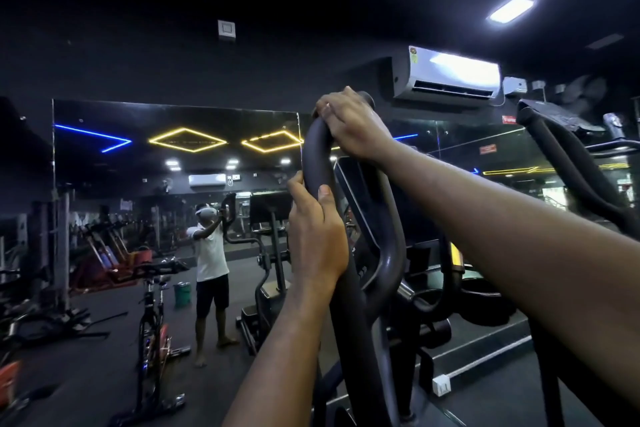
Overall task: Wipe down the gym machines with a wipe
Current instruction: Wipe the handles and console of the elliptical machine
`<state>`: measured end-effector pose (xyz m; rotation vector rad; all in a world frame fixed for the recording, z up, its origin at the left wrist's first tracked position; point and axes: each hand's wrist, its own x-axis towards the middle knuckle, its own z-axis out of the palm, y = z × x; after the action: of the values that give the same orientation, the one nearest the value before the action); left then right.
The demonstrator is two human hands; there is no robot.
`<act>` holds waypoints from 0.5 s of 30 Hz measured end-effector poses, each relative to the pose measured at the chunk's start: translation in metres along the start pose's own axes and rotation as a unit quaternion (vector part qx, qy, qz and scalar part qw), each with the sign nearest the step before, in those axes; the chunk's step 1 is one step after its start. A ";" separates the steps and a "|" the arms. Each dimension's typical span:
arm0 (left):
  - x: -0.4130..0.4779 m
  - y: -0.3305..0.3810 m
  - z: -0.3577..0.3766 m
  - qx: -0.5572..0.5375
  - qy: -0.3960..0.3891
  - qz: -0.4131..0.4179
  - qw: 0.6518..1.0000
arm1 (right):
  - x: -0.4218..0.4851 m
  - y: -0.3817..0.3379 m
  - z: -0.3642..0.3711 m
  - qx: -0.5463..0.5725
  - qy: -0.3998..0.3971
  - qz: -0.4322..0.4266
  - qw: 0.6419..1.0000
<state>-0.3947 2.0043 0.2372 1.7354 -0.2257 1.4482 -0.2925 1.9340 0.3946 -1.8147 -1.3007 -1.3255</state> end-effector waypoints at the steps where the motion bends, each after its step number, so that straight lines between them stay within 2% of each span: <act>1: 0.001 0.001 -0.006 -0.008 -0.026 -0.007 1.000 | 0.002 -0.007 -0.002 -0.007 0.015 0.026 1.000; 3: 0.003 -0.003 -0.024 -0.023 -0.089 -0.025 0.995 | -0.002 -0.021 0.006 -0.032 0.012 0.005 0.999; 5: 0.005 -0.011 -0.048 0.039 -0.117 -0.008 0.992 | -0.015 -0.028 0.017 -0.067 -0.033 -0.076 0.994; 7: 0.005 -0.020 -0.067 0.098 -0.093 0.016 0.991 | -0.026 -0.030 0.013 -0.088 -0.070 -0.139 0.984; 8: 0.005 -0.023 -0.074 0.103 -0.068 0.021 0.992 | -0.026 -0.030 0.009 -0.086 -0.068 -0.138 0.984; 11: 0.006 -0.023 -0.087 0.112 -0.011 0.026 0.993 | -0.030 -0.046 0.008 -0.098 -0.036 -0.066 0.992; 15: 0.005 -0.016 -0.091 0.128 0.012 0.038 0.991 | -0.075 -0.077 0.027 -0.210 -0.079 -0.110 0.968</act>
<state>-0.4496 2.0789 0.2314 1.9304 -0.0959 1.6091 -0.3562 1.9579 0.3067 -2.1423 -1.4184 -1.7115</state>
